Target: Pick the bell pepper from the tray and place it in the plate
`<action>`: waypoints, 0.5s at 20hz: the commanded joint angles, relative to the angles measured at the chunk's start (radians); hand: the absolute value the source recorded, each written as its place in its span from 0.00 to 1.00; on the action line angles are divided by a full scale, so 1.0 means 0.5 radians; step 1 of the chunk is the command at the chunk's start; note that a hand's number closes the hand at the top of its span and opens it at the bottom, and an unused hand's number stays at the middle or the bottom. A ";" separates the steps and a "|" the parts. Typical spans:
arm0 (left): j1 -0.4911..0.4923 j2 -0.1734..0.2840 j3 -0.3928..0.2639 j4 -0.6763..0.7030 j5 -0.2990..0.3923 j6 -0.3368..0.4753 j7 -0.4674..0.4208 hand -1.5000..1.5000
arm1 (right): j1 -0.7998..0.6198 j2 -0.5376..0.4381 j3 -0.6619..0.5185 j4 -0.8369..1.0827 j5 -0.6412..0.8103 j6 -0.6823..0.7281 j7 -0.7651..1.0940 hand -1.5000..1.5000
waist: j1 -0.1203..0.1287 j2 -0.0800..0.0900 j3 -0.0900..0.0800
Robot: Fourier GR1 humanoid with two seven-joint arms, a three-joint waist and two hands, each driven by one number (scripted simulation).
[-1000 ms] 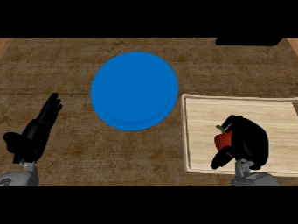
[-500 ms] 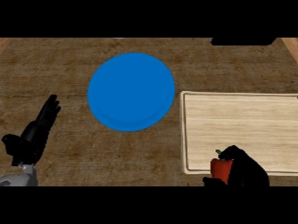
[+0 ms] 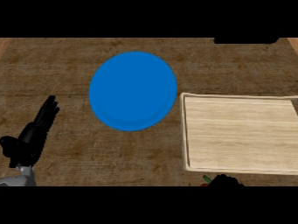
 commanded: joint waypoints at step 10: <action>-0.047 0.010 0.013 0.032 -0.005 -0.016 0.001 0.50 | -0.380 0.050 0.428 -0.362 0.623 0.332 0.335 1.00 | 0.007 0.006 -0.001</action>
